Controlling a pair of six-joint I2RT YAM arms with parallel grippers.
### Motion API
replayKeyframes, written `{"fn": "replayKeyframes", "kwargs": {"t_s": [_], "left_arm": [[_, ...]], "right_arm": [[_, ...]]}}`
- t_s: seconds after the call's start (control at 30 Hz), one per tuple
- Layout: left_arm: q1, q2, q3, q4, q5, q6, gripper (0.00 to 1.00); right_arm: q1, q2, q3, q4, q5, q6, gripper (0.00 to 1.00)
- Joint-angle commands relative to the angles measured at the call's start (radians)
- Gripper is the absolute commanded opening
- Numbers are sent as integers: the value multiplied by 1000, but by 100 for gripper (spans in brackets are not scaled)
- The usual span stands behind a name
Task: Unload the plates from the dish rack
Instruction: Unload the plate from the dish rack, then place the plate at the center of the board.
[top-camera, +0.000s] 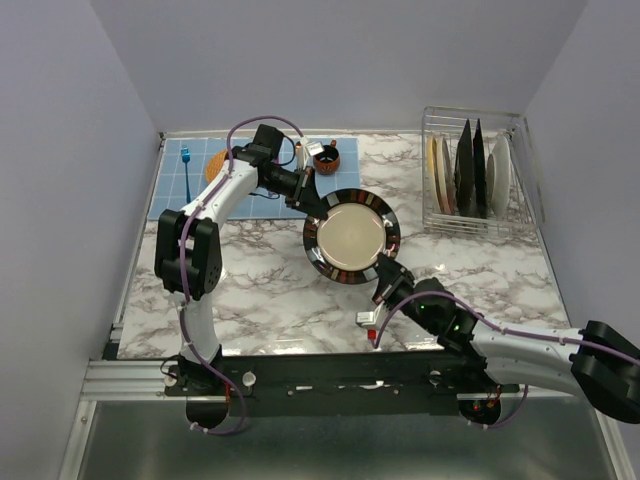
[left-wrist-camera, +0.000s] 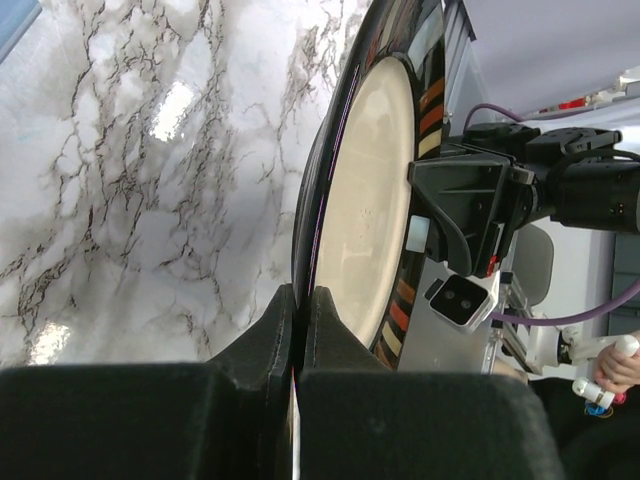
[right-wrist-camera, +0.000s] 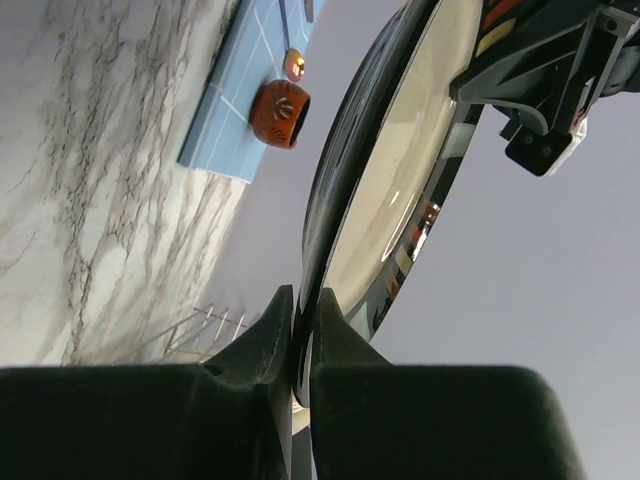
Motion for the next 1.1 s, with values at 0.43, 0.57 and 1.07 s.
{"fn": "replayKeyframes", "kwargs": {"t_s": [0.43,0.57,1.07], "left_arm": [[-74,28,-8,-92,179,36,0],[-72,38,-3,-94,182,40,0],[65,91,55,-160,183,102,0]], "right_arm": [[4,-61,21,154,-45,-31,45],[3,-67,28,150,-31,-32,47],[4,-130,-26,102,15,-5,63]]}}
